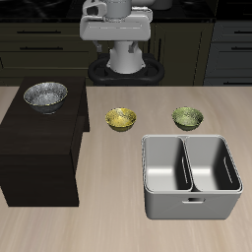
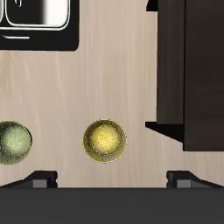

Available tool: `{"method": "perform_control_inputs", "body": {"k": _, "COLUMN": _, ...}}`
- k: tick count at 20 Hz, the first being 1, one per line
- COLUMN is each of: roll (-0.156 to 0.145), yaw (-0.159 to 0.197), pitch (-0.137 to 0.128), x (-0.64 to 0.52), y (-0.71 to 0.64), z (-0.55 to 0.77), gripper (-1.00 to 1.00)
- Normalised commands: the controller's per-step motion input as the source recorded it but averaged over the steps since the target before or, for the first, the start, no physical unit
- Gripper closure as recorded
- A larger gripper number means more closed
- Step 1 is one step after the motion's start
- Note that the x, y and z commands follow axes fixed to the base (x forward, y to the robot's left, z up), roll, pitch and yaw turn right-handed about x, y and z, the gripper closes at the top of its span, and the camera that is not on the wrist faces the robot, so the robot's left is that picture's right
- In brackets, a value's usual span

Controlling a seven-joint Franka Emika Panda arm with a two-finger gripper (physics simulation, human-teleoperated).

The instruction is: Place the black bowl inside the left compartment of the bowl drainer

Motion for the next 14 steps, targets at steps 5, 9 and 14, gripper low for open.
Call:
{"method": "perform_control_inputs", "body": {"k": 5, "roll": 0.021, "yaw": -0.016, "pitch": -0.007, "x": 0.10, "y": -0.25, "z": 0.16, "gripper": -1.00}}
{"method": "perform_control_inputs", "body": {"k": 9, "roll": 0.053, "yaw": -0.044, "pitch": 0.007, "x": 0.13, "y": -0.39, "z": 0.20, "gripper": -1.00}}
{"method": "perform_control_inputs", "body": {"k": 14, "roll": 0.020, "yaw": -0.001, "pitch": 0.001, "x": 0.13, "y": -0.29, "z": 0.15, "gripper": -1.00}}
